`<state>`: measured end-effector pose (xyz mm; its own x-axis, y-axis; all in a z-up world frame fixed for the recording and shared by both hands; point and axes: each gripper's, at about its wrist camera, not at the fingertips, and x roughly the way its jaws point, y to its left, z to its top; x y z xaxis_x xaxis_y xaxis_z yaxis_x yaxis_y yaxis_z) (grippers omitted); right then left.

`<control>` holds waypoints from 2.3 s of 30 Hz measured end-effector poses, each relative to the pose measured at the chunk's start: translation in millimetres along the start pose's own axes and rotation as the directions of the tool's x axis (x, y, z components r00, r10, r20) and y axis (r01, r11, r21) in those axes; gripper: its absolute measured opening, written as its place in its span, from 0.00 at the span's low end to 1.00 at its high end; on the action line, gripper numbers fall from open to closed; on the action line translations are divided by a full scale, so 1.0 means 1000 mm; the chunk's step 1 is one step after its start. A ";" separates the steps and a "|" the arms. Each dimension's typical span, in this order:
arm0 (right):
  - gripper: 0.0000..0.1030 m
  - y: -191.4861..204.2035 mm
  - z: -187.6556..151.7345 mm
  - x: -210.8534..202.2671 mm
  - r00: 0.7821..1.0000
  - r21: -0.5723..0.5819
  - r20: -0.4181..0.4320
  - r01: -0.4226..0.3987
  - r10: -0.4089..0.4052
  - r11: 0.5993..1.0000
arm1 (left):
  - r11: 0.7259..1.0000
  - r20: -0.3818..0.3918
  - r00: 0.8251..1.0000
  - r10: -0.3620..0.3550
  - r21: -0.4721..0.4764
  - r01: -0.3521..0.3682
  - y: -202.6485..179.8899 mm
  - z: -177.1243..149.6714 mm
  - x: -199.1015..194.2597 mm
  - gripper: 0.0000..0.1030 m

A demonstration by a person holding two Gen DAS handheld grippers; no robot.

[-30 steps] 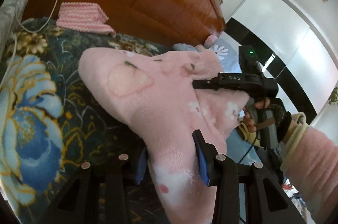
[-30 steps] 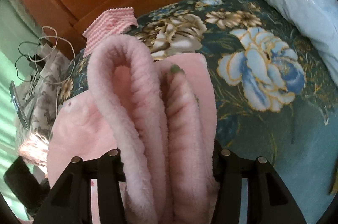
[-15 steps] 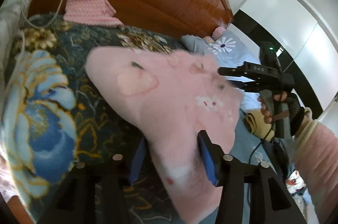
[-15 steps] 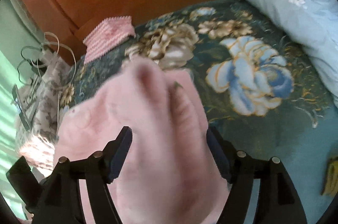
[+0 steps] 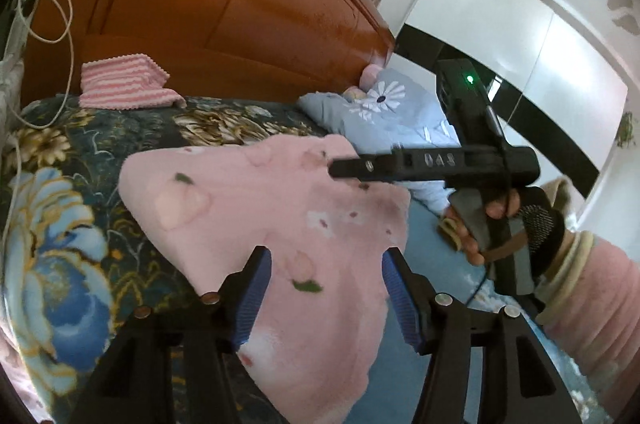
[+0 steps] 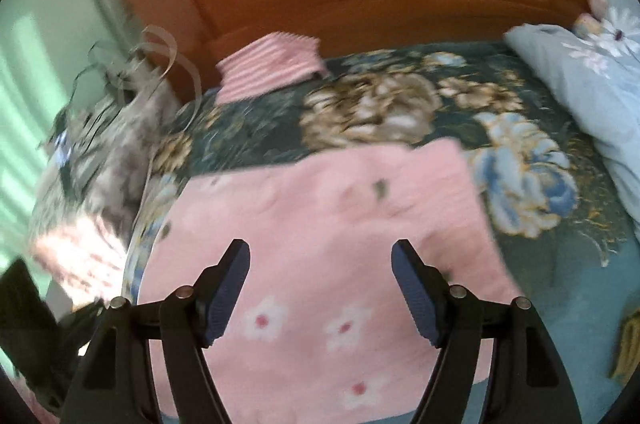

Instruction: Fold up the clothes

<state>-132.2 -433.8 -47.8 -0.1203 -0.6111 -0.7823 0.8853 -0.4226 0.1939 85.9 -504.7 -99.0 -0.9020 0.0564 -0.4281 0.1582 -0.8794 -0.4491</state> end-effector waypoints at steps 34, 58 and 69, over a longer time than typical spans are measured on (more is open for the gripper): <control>0.72 -0.032 -0.009 0.018 0.995 0.118 0.062 0.076 -0.084 0.990 | 1.000 -0.118 0.993 -0.003 -0.016 0.002 0.001 -0.014 0.016 0.63; 0.77 -0.095 -0.134 -0.005 0.993 -0.170 0.037 0.117 -0.112 0.978 | 0.972 -0.103 0.967 0.235 0.053 -0.230 -0.030 -0.034 0.011 0.76; 0.87 -0.098 -0.133 0.017 0.998 -0.206 0.028 0.066 -0.062 0.976 | 0.918 -0.070 0.921 0.383 0.141 -0.371 -0.053 -0.050 0.035 0.94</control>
<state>-161.5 -313.3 -158.6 -0.1871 -0.6024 -0.7760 0.9488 -0.3154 0.0161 65.8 -432.5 -129.6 -0.7421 -0.2516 -0.6213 0.4230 -0.8948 -0.1428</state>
